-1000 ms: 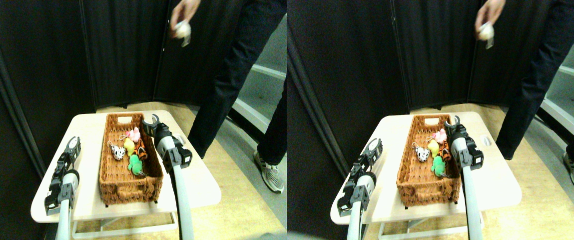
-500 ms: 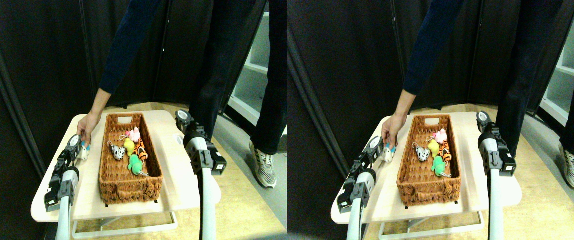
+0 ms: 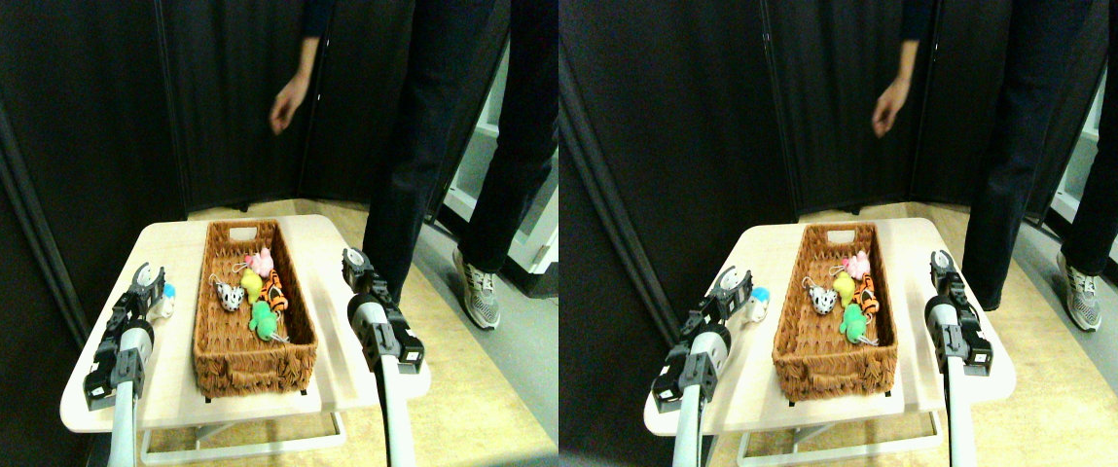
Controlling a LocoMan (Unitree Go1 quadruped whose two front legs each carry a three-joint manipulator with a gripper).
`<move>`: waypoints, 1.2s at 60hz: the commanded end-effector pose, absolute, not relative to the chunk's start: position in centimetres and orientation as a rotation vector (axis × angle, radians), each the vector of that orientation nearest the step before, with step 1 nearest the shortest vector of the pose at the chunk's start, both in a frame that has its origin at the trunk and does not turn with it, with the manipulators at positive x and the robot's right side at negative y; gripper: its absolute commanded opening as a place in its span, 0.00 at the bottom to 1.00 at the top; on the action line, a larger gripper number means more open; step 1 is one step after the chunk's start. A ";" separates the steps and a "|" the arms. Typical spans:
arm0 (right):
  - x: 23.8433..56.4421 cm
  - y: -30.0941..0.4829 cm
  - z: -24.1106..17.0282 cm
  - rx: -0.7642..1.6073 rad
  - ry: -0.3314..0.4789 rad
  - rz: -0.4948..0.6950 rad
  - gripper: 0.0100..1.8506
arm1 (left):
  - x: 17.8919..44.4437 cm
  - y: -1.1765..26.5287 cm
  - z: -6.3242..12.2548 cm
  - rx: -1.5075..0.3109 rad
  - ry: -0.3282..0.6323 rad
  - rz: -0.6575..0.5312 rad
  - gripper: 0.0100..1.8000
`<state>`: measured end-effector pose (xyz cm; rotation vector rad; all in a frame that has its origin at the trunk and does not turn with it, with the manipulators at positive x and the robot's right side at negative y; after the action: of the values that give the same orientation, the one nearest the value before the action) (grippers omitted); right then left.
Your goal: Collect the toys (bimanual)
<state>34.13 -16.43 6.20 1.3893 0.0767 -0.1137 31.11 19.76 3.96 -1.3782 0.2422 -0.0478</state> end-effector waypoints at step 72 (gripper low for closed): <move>34.1 -15.5 5.3 1.386 0.072 -0.156 0.00 | 34.1 21.6 -1.8 -1.330 0.365 0.046 0.40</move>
<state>33.86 -15.90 4.61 1.3856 0.1046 -0.1865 33.74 21.52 -1.80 -1.3269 0.3865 0.0482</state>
